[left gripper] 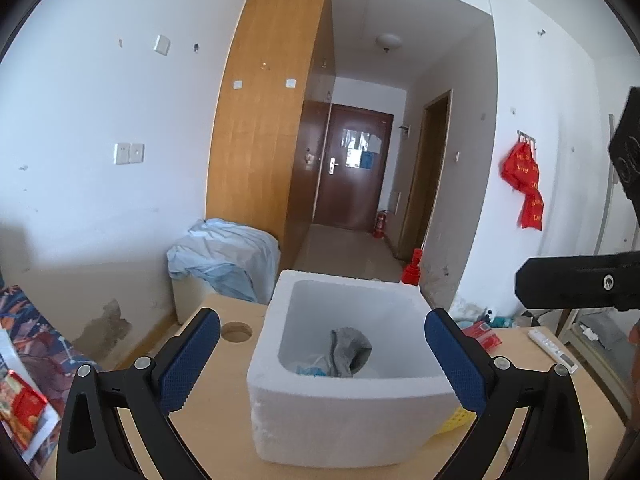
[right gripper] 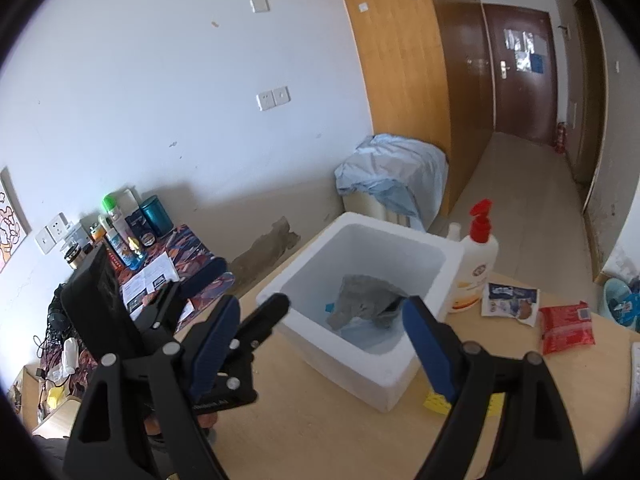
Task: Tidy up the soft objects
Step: 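Withdraw both tools from the foam box and turn toward the table, then move the left tool to the white strip while the right tool approaches the green wipes pack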
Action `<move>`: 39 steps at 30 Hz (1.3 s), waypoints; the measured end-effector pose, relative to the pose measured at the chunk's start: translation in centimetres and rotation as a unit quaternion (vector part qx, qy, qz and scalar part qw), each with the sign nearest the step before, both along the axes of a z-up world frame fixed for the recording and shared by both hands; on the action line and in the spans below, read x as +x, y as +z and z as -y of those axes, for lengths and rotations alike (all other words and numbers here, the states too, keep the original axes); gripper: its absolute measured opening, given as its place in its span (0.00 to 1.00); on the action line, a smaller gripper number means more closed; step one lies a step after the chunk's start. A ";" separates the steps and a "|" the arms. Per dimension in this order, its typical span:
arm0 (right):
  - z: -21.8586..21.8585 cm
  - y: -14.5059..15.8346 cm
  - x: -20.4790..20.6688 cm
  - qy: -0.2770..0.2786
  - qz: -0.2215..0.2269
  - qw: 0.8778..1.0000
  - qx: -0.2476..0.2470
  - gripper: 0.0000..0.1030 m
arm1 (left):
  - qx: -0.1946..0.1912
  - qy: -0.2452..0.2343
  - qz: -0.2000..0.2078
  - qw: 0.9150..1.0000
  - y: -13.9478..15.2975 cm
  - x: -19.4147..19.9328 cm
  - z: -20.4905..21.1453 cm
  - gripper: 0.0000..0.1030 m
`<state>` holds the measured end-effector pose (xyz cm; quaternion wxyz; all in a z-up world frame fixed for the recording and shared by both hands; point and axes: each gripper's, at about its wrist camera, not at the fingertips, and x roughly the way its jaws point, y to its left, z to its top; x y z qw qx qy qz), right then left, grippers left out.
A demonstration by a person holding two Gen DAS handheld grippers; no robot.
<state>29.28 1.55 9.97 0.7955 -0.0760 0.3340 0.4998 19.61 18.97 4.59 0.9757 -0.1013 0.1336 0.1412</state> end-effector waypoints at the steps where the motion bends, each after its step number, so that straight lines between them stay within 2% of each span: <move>1: 0.4 0.1 -0.2 -0.003 0.004 1.000 0.001 0.84 | -0.001 0.001 0.000 1.000 0.1 -0.3 0.3 0.99; 9: 3.9 0.8 -2.5 -0.039 0.038 0.998 0.024 0.84 | 0.004 0.001 0.008 1.000 1.5 -3.7 2.4 0.99; 15: 6.9 1.0 -4.9 -0.067 0.067 0.994 0.051 0.85 | 0.010 0.019 0.023 1.000 2.2 -6.2 3.9 0.99; 21: 10.0 0.4 -6.3 -0.101 0.083 0.988 0.076 0.87 | 0.010 0.010 0.030 0.999 2.6 -7.9 5.5 0.99; 29: 14.3 -1.9 -8.7 -0.175 0.119 0.972 0.101 0.95 | 0.021 0.007 0.038 0.999 0.4 -10.2 8.6 1.00; 36: 18.1 -5.0 -10.5 -0.248 0.150 0.953 0.087 0.95 | 0.023 -0.001 0.055 0.998 -2.1 -11.9 10.7 1.00; 39: 19.7 -6.5 -11.0 -0.278 0.147 0.944 0.097 0.96 | 0.024 0.003 0.063 0.998 -3.8 -12.6 11.2 1.00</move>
